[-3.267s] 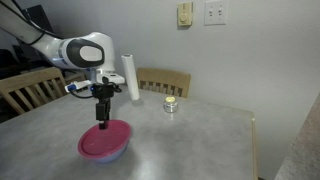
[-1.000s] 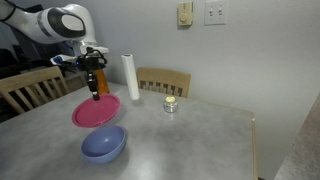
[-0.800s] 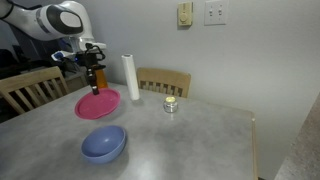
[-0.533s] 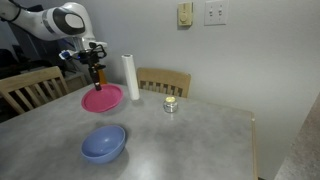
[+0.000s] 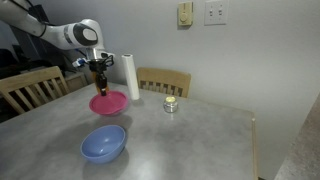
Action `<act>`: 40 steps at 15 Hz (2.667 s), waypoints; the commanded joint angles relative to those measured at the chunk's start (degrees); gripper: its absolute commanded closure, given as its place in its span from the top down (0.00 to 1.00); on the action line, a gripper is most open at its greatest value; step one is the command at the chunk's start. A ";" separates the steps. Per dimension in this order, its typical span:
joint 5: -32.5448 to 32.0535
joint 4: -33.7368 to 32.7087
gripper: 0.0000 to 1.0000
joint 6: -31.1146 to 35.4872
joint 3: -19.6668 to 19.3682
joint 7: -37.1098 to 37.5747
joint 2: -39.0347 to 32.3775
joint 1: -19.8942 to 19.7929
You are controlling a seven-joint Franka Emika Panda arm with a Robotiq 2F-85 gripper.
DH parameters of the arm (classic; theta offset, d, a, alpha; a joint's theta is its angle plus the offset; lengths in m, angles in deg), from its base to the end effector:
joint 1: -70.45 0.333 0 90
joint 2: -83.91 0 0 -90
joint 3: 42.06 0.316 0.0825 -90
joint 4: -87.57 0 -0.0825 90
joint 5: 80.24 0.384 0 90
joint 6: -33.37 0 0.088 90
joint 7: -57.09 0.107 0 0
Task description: Remove the pink lid from the blue bowl
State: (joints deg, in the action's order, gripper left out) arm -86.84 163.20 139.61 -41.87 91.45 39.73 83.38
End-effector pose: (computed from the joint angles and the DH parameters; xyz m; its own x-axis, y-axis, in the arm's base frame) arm 0.6978 0.1529 0.2586 0.9330 -0.3314 -0.1400 -0.2984 -0.9302 0.2137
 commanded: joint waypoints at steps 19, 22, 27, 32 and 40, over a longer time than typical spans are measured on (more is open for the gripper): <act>6.45 -17.86 0.84 -15.45 -0.14 -14.04 -10.61 -0.45; 2.97 -13.73 1.00 -12.37 -1.89 -12.62 -6.71 1.00; -2.63 -5.96 1.00 -7.30 -4.02 -5.63 0.93 3.13; -4.30 5.48 1.00 -1.52 -3.64 -0.43 11.07 3.76; -9.76 25.83 1.00 17.74 -1.83 -11.16 25.17 0.59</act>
State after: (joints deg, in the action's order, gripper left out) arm -94.84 178.07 148.49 -45.25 86.28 58.24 86.41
